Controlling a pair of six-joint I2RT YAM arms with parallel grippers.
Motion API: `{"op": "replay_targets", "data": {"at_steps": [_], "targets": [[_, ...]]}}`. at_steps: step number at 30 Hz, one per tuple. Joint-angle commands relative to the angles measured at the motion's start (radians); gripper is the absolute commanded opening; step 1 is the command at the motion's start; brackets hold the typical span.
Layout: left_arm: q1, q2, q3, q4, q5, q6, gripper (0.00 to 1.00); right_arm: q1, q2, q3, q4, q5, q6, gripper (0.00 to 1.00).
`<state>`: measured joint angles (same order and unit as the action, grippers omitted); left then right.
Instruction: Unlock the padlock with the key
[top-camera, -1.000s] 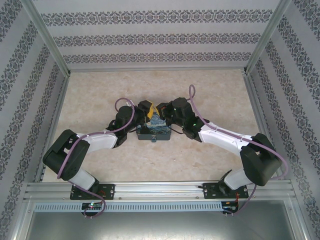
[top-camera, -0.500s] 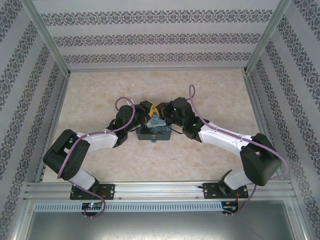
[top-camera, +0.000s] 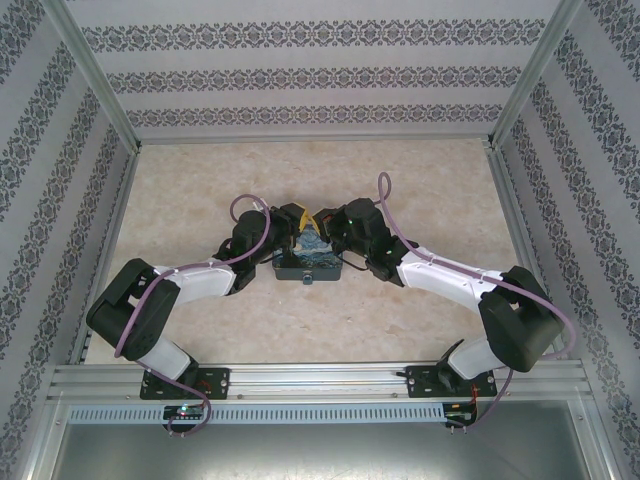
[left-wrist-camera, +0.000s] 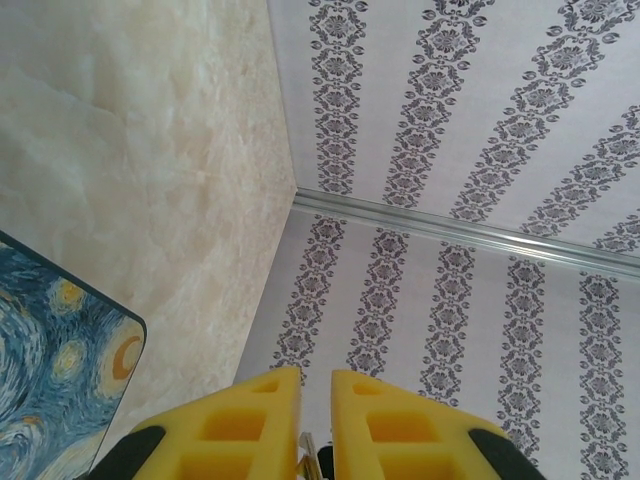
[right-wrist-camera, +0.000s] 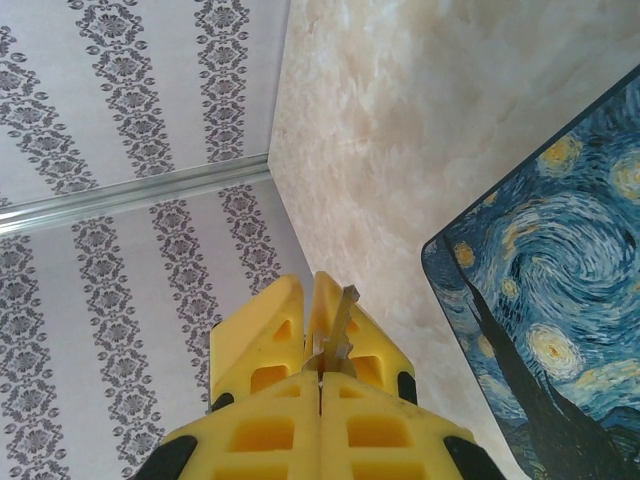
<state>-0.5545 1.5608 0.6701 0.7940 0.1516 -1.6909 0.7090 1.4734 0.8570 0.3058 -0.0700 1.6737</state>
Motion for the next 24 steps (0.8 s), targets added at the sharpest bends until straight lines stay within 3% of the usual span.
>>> {"op": "replay_targets", "data": {"at_steps": [1, 16, 17, 20, 22, 24], "targets": [[-0.021, 0.016, 0.023, 0.033, -0.018, 0.010, 0.15, -0.008, -0.008, -0.016, 0.026, -0.006, 0.006, 0.00], [-0.036, 0.015, 0.044, 0.001, -0.029, 0.029, 0.00, -0.026, -0.039, -0.046, 0.026, -0.005, 0.006, 0.00], [-0.037, 0.014, 0.046, -0.004, -0.029, 0.036, 0.00, -0.027, -0.048, -0.053, 0.022, -0.002, 0.006, 0.03], [-0.036, 0.007, 0.055, -0.030, -0.030, 0.062, 0.00, -0.040, -0.089, -0.083, 0.003, 0.017, -0.009, 0.36], [-0.036, -0.001, 0.061, -0.062, -0.032, 0.088, 0.00, -0.056, -0.128, -0.099, -0.031, 0.022, -0.047, 0.44], [-0.036, -0.013, 0.074, -0.112, -0.032, 0.128, 0.00, -0.080, -0.177, -0.112, -0.087, 0.021, -0.113, 0.46]]}}
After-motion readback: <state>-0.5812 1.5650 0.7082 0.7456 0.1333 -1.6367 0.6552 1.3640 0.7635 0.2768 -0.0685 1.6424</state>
